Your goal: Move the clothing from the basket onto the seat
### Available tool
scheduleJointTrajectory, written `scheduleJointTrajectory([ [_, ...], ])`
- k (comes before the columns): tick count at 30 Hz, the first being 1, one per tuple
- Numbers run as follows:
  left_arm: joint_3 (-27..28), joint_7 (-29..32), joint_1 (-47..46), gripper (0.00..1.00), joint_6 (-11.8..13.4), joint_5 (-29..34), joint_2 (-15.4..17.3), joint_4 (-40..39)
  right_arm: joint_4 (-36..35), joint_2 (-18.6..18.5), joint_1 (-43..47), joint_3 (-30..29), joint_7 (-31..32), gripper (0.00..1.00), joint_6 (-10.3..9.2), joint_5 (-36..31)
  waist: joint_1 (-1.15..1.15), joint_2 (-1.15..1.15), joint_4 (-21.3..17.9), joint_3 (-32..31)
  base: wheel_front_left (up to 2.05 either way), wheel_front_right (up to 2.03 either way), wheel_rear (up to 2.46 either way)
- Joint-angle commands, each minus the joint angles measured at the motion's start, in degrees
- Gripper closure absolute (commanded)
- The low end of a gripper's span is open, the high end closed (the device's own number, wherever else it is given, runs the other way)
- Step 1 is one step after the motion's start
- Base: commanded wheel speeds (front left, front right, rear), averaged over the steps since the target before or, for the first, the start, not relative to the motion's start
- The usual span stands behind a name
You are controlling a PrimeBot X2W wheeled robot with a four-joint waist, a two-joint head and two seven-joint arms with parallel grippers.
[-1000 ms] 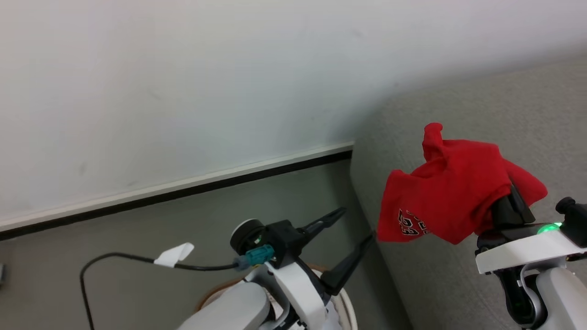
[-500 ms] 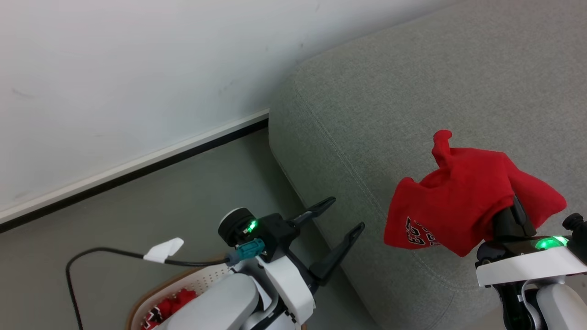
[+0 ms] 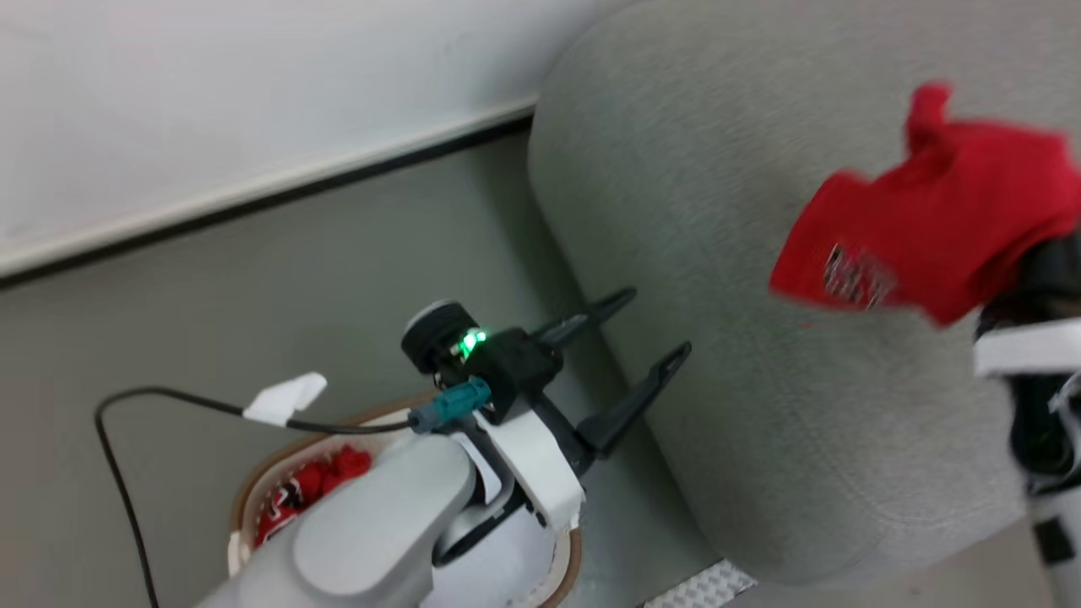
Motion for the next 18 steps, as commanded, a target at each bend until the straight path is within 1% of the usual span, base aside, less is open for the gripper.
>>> scheduleJointTrajectory([
  [1,0.3,0.6,-1.5,0.0,-0.3,1.2,1.0,-0.8,1.1,-1.2,-3.8,-1.4,-0.2,1.0,-0.14,0.7,-0.01,0.0,4.5,5.9,0.0,0.0,0.0],
  [2,0.3,0.8,-2.0,0.0,-0.3,1.2,1.4,-1.3,1.9,-1.6,-5.7,-1.8,-0.2,1.0,-0.14,1.0,-0.01,0.0,5.1,7.1,0.0,0.0,0.0],
  [4,0.1,1.5,-3.5,0.0,-0.3,1.5,2.0,-2.2,4.4,-4.1,-9.5,-3.4,-0.2,1.0,-0.14,1.2,-0.01,0.0,6.5,9.6,0.0,0.0,0.0],
  [5,-0.1,1.9,-4.0,0.0,-0.4,1.7,2.3,-2.5,5.3,-4.8,-11.6,-4.5,-0.2,1.0,-0.14,1.6,-0.01,0.0,7.1,10.6,0.0,0.0,0.0],
  [8,-0.3,2.6,-5.5,0.0,-0.6,1.8,2.6,-3.9,8.3,-7.4,-16.8,-6.4,-0.1,1.0,-0.13,3.4,-0.01,0.0,9.3,14.0,0.0,0.0,0.0],
  [10,-0.2,2.8,-5.8,0.0,-0.6,1.9,3.0,-4.2,9.2,-8.2,-18.6,-6.8,-0.2,1.0,-0.13,3.9,-0.01,0.0,9.8,14.9,0.0,0.0,0.0],
  [12,-0.2,3.3,-6.6,0.0,-0.6,2.2,3.3,-5.1,11.4,-9.9,-21.7,-7.3,-0.2,1.0,-0.13,4.6,-0.01,0.0,10.8,17.1,0.0,0.0,0.0],
  [14,-0.3,3.8,-7.4,0.0,-0.6,2.3,3.6,-5.6,14.5,-11.3,-24.5,-7.5,0.3,1.0,-0.13,5.0,-0.01,0.0,11.8,19.1,0.0,0.0,0.0],
  [16,-0.4,3.9,-8.0,0.0,-0.6,2.7,3.8,-5.9,18.3,-13.0,-27.1,-7.5,1.0,1.0,-0.13,4.0,-0.01,0.0,12.8,20.8,0.0,0.0,0.0],
  [17,-0.4,3.8,-8.6,0.0,-0.6,2.8,3.6,-6.1,22.8,-14.3,-29.1,-7.1,1.7,1.0,-0.13,2.4,-0.01,0.0,13.8,22.0,0.0,0.0,0.0],
  [18,-0.5,3.6,-8.7,0.0,-0.6,2.9,3.5,-5.9,25.2,-14.5,-29.7,-6.6,2.1,1.0,-0.13,1.4,-0.01,0.0,14.2,22.3,0.0,0.0,0.0],
])
